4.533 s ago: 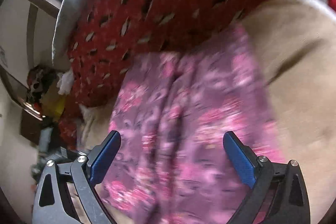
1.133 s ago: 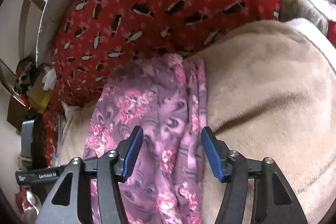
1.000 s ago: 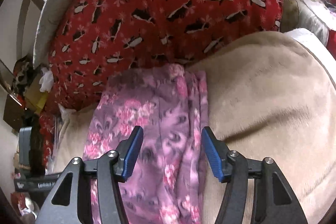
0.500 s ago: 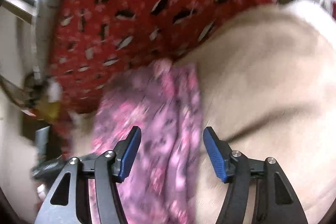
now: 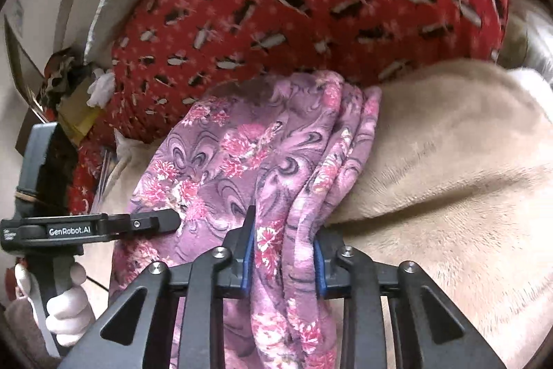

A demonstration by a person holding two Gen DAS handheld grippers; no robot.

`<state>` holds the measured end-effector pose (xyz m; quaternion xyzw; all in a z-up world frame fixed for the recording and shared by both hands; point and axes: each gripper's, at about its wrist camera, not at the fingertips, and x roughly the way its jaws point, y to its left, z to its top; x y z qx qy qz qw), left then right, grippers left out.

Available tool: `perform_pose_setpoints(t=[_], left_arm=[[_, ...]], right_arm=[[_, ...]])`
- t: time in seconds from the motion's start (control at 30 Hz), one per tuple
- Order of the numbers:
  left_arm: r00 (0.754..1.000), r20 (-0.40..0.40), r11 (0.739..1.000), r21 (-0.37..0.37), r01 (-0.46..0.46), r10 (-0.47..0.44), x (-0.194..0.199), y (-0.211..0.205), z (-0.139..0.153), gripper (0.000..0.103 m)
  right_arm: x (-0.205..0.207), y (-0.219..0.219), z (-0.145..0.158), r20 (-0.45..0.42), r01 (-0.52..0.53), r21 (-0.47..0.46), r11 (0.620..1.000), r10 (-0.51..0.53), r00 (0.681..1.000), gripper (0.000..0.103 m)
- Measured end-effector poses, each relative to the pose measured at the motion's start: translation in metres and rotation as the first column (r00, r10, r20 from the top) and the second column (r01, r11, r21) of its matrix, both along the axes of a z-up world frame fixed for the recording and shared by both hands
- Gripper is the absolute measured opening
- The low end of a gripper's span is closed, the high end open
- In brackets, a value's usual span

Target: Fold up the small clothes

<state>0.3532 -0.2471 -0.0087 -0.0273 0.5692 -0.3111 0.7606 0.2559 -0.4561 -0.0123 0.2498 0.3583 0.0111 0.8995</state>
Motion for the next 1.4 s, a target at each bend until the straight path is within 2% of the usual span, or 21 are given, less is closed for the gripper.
perform_pose_setpoints(t=[0.1,0.17,0.33,0.47,0.57,0.67,0.73,0.77,0.8,0.83,0.93,1.03,1.1,1.17,1.23,1.3,1.37,1.4], left_arm=[[0.998,0.065,1.0,-0.008,0.011,-0.01,-0.023,0.014,0.022,0.025],[0.997,0.078,1.0,-0.014,0.01,-0.009,-0.034,0.028,0.032,0.025],[0.999,0.049,0.999,-0.038,-0.004,0.006,-0.058,0.08,0.043,0.025],[0.998,0.062,0.999,-0.023,-0.023,0.024,-0.085,0.126,0.044,0.025],[0.998,0.049,0.999,-0.009,-0.045,0.045,-0.104,0.155,0.035,0.026],[0.997,0.014,0.997,0.025,-0.073,0.072,-0.112,0.181,0.011,0.027],[0.993,-0.051,0.992,0.077,-0.102,0.107,-0.11,0.192,-0.017,0.028],[0.989,-0.085,0.988,0.101,-0.114,0.123,-0.107,0.196,-0.03,0.03],[0.983,-0.115,0.986,0.107,-0.131,0.143,-0.105,0.202,-0.039,0.037],[0.975,-0.149,0.985,0.079,-0.152,0.162,-0.103,0.209,-0.045,0.04],[0.965,-0.199,0.985,0.013,-0.172,0.171,-0.1,0.226,-0.04,0.041],[0.973,-0.158,0.983,-0.037,-0.178,0.171,-0.099,0.229,-0.019,0.041],[0.979,-0.113,0.983,-0.049,-0.177,0.171,-0.099,0.224,-0.005,0.041],[0.985,-0.057,0.986,-0.039,-0.165,0.162,-0.096,0.213,0.004,0.043],[0.989,-0.004,0.989,0.0,-0.151,0.151,-0.09,0.199,0.003,0.047],[0.987,0.048,0.985,0.08,-0.154,0.15,-0.084,0.186,-0.007,0.047],[0.987,0.067,0.972,0.177,-0.154,0.144,-0.074,0.172,-0.027,0.048],[0.989,0.053,0.967,0.208,-0.147,0.139,-0.069,0.166,-0.037,0.057]], right_arm=[[-0.012,0.014,0.016,0.023,0.005,-0.025,1.0,-0.005,1.0,0.027],[-0.025,0.025,0.029,0.039,0.0,-0.019,1.0,0.0,0.999,0.027],[-0.057,0.067,0.049,0.072,-0.041,0.004,0.999,0.041,0.997,0.027],[-0.074,0.11,0.049,0.073,-0.095,0.025,0.995,0.093,0.993,0.027],[-0.085,0.144,0.039,0.06,-0.139,0.052,0.989,0.136,0.989,0.027],[-0.09,0.168,0.021,0.029,-0.164,0.067,0.984,0.163,0.986,0.027],[-0.089,0.182,0.0,-0.029,-0.164,0.074,0.984,0.166,0.986,0.028],[-0.086,0.189,-0.016,-0.092,-0.158,0.074,0.985,0.164,0.982,0.028],[-0.084,0.193,-0.028,-0.148,-0.139,0.058,0.989,0.146,0.978,0.032],[-0.083,0.193,-0.035,-0.169,-0.121,0.053,0.991,0.129,0.977,0.034],[-0.091,0.18,-0.033,-0.156,-0.08,0.129,0.988,0.1,0.983,0.037],[-0.099,0.163,-0.013,-0.127,-0.017,0.108,0.994,0.031,0.991,0.037],[-0.1,0.161,0.006,-0.041,-0.005,0.11,0.994,0.01,0.999,0.037],[-0.093,0.167,0.019,0.021,-0.034,0.091,0.995,0.033,0.999,0.037],[-0.078,0.178,0.022,0.041,-0.076,0.054,0.996,0.074,0.996,0.037],[-0.064,0.189,0.014,0.033,-0.094,0.024,0.995,0.093,0.995,0.033],[-0.056,0.192,-0.005,-0.018,-0.095,-0.016,0.995,0.094,0.995,0.033],[-0.046,0.193,-0.021,-0.075,-0.096,-0.055,0.994,0.091,0.993,0.029]])
